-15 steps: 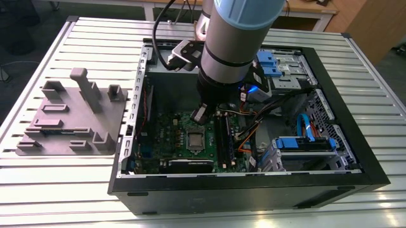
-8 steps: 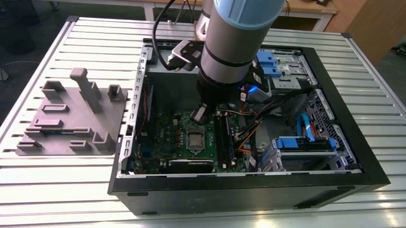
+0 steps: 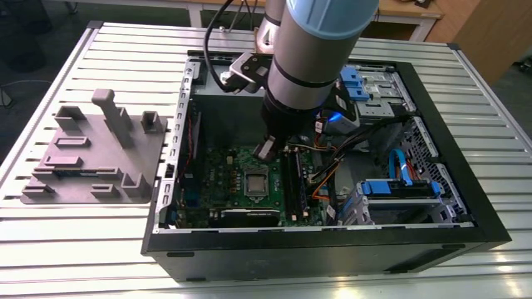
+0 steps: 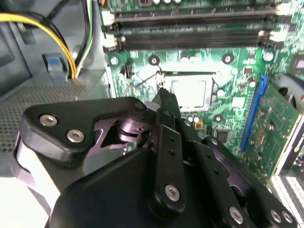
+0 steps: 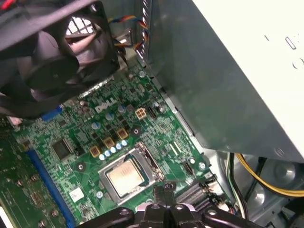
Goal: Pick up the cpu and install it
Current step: 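Install the first cpu locking lever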
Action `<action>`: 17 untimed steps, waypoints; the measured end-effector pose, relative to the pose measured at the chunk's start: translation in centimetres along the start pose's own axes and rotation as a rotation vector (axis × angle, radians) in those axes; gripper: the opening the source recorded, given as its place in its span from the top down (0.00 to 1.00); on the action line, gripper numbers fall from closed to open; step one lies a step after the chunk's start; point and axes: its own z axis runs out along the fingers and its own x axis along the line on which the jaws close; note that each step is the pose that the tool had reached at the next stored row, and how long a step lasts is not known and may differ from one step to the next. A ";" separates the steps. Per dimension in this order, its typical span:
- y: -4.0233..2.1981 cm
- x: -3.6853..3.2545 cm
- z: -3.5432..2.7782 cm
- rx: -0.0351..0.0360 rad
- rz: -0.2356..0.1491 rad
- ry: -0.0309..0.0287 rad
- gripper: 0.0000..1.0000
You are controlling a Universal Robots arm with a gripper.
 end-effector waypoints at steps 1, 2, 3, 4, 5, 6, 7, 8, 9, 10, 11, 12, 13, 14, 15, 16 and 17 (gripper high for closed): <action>-0.17 -0.15 0.00 0.0000 0.000 0.0000 0.90; -0.34 -0.34 0.01 0.0000 0.000 0.0001 0.90; -0.50 -0.55 0.02 0.0000 0.000 0.0001 0.90; -0.61 -0.73 0.04 -0.0001 0.000 0.0000 0.90; -0.71 -0.91 0.06 0.0000 0.000 0.0002 0.90; -0.77 -1.09 0.08 0.0000 0.000 0.0001 0.90; -0.84 -1.29 0.10 0.0000 0.000 0.0000 0.90; -0.95 -1.48 0.10 -0.0001 0.000 0.0002 0.90; -1.03 -1.60 0.10 -0.0002 0.000 0.0002 0.90; -1.05 -1.61 0.10 -0.0002 0.000 0.0002 0.90; -1.05 -1.61 0.10 -0.0002 0.000 0.0002 0.90; -1.05 -1.61 0.10 -0.0002 0.000 0.0002 0.90; -1.09 -1.64 0.09 -0.0002 0.000 0.0003 0.90; -1.13 -1.67 0.09 -0.0002 0.000 0.0003 0.90; -1.13 -1.67 0.09 -0.0002 0.000 0.0003 0.90; -1.14 -1.67 0.09 -0.0002 0.000 0.0003 0.90; -1.14 -1.67 0.09 -0.0002 0.000 0.0003 0.90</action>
